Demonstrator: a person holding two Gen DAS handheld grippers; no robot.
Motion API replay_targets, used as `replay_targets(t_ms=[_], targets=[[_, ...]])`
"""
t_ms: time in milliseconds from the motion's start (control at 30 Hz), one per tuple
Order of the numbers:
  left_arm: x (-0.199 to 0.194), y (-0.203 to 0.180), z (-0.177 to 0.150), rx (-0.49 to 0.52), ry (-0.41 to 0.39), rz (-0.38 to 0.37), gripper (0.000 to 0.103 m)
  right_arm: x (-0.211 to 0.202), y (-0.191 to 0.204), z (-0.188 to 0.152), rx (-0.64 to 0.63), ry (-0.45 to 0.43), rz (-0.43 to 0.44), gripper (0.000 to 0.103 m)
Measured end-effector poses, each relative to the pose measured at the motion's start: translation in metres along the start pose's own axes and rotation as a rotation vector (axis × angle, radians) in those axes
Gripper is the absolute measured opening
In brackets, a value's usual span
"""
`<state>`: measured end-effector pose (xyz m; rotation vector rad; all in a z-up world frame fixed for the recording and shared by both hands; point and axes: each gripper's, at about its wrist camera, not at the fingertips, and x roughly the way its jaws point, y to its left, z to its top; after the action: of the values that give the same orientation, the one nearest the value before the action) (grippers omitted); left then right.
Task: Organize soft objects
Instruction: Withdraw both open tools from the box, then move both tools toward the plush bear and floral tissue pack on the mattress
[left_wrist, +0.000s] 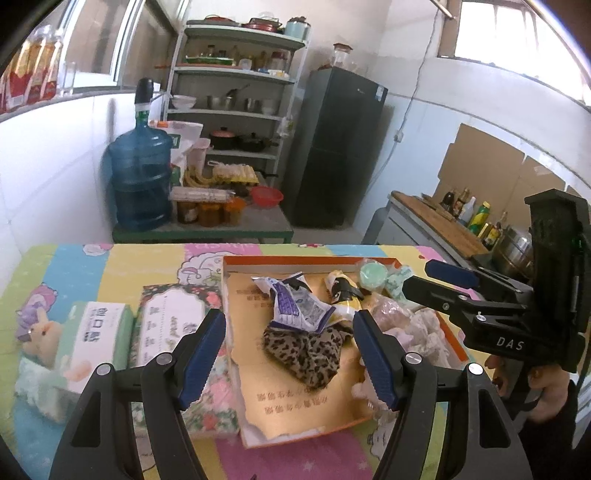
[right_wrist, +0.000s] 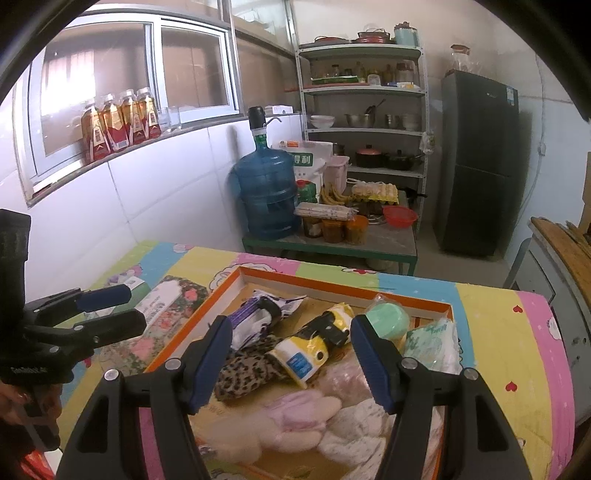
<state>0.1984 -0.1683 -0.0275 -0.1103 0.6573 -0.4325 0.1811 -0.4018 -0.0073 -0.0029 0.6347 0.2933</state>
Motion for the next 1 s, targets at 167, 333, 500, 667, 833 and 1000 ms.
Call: replay_targets(t_ms=[167,333,500,667,833,1000], targets=[[-0.021,0.011,-0.007,-0.003,-0.024,0.004,0.073,-0.01,0.017,-0.003,-0.004,-0.009,0.001,0.066],[-0.04,0.028,-0.016,-0.014,-0.037,0.012,0.073,-0.015,0.038,-0.007,-0.009,-0.014,0.014,0.066],[-0.06,0.043,-0.026,-0.007,-0.064,0.045,0.073,-0.017,0.061,-0.011,-0.014,-0.019,0.036,0.066],[-0.079,0.056,-0.038,0.013,-0.098,0.099,0.073,-0.02,0.085,-0.017,-0.014,-0.026,0.069,0.066],[-0.097,0.079,-0.05,-0.011,-0.111,0.128,0.073,-0.018,0.113,-0.023,-0.032,-0.024,0.106,0.066],[-0.113,0.102,-0.06,-0.049,-0.122,0.158,0.073,-0.011,0.145,-0.028,-0.065,-0.014,0.154,0.066]])
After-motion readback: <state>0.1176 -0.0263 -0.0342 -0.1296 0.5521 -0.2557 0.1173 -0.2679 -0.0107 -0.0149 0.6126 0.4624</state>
